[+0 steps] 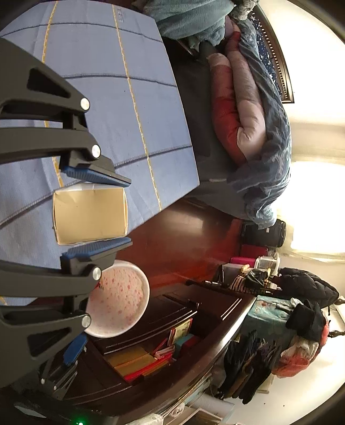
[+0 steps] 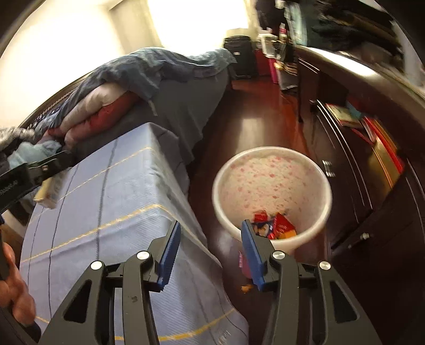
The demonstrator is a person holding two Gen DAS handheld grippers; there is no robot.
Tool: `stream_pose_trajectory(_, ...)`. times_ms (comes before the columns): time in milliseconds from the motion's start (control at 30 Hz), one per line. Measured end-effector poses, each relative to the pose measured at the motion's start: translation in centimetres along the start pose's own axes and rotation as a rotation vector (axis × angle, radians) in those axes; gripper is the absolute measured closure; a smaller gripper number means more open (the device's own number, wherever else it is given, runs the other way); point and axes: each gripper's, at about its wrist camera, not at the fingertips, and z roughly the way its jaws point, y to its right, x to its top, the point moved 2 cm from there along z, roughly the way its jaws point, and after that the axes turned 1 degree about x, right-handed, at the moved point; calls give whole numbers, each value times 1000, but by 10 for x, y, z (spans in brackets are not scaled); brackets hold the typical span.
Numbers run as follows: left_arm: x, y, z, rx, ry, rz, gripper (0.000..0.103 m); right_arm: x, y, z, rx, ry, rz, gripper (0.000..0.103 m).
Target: Collect trash
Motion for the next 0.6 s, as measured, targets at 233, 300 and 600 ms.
stream_pose_trajectory(233, 0, 35, 14, -66, -21, 77, 62, -1, 40, -13, -66, 19, 84, 50)
stream_pose_trajectory(300, 0, 57, 23, -101, -34, 130, 62, -2, 50, -19, -77, 33, 106, 50)
stream_pose_trajectory(600, 1, 159, 80, -245, -114, 288, 62, -15, 84, -41, -128, 45, 191, 50)
